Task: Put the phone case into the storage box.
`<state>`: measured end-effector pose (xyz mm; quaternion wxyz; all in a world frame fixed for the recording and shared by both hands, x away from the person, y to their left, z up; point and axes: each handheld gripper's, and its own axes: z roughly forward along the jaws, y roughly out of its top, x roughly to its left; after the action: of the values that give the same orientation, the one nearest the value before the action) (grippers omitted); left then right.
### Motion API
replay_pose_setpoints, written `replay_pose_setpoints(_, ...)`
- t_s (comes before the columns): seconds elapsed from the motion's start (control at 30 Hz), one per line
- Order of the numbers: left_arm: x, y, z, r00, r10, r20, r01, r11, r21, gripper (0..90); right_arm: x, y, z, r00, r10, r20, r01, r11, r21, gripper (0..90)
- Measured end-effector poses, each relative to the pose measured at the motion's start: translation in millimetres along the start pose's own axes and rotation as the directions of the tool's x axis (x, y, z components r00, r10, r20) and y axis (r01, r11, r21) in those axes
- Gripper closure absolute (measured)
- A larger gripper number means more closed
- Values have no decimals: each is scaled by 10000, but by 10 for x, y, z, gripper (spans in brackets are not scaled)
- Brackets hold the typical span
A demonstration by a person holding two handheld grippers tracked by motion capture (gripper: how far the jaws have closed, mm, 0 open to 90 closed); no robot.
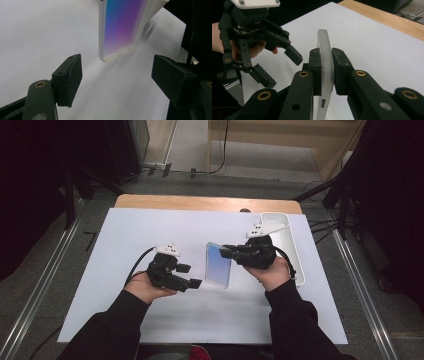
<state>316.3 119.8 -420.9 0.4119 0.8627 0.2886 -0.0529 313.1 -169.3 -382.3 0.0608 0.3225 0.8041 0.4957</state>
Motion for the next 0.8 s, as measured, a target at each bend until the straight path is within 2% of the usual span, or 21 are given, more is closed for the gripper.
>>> replay_pose_setpoints(0.1,-2,9,-17,9998,152,-96,-151,9998,96,242,-11,2,-14,9998,-98,-159,99,9999,90,773)
replay_pose_setpoints(0.3,3,39,-88,9974,654,306,-654,9979,-20,243,-26,9,-34,9979,-370,-530,382,9991,208,773)
replay_pose_setpoints(0.33,2,42,-99,9965,758,351,-755,9971,-100,267,-29,10,-34,9973,-410,-612,425,9988,236,773)
replay_pose_setpoints(0.47,24,62,-143,9953,761,596,-753,9971,-144,272,-43,16,-41,9931,-426,-1090,461,9985,297,773)
replay_pose_setpoints(0.5,24,62,-143,9953,761,596,-753,9971,-144,271,-43,16,-41,9931,-426,-1090,461,9985,297,773)
replay_pose_setpoints(0.67,28,93,-189,9908,1130,745,-1114,9935,-249,273,-70,16,-50,9873,-642,-1453,724,9960,515,773)
replay_pose_setpoints(0.8,25,115,-190,9884,1209,921,-1195,9926,-199,272,-76,8,-44,9808,-751,-1800,890,9935,707,773)
